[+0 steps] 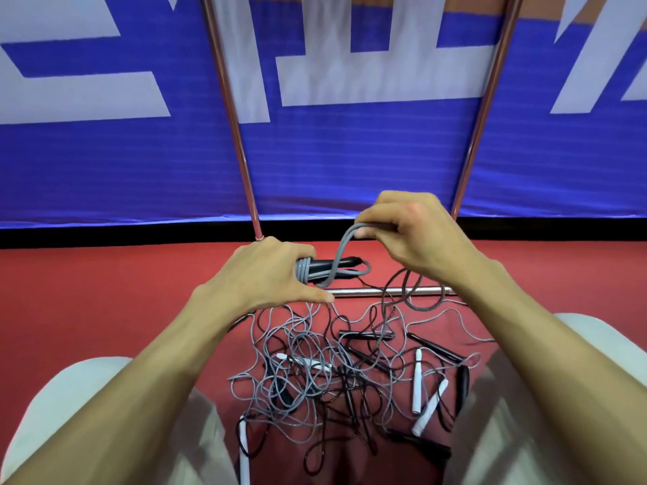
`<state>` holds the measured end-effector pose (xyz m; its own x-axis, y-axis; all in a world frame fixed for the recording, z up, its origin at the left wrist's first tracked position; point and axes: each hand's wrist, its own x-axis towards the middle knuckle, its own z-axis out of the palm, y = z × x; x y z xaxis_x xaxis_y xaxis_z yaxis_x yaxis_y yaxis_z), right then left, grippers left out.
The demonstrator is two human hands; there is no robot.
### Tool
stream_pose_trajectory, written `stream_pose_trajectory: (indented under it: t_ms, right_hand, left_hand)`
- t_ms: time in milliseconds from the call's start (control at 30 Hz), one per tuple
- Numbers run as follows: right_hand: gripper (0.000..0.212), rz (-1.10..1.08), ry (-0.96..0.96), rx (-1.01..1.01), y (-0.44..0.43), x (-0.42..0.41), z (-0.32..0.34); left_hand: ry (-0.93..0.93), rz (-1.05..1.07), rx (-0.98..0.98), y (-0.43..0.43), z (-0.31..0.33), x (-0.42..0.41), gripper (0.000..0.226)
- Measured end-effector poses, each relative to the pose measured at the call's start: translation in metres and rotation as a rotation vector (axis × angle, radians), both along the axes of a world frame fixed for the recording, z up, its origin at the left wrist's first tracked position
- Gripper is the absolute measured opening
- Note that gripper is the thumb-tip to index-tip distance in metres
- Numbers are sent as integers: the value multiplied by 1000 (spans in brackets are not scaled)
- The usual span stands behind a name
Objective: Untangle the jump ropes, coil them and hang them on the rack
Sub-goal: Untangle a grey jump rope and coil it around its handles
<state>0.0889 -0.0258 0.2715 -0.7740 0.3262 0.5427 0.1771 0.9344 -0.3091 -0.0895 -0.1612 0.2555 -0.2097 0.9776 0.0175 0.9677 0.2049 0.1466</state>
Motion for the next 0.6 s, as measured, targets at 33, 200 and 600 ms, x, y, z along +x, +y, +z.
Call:
stream_pose_trajectory:
  t_ms: [33,200,600]
  right_hand:
    - [21,-26,14,-20,3,0,-1]
    - [18,-57,31,-103,6,-3,-6]
    - [22,-21,-208,-458,-8,-23,-21]
  left_hand:
    - [30,-23,-1,0,0,4,59]
    - [-6,-126,40,-5,0,22,50]
    - [-1026,24,379,-13,23,14,47]
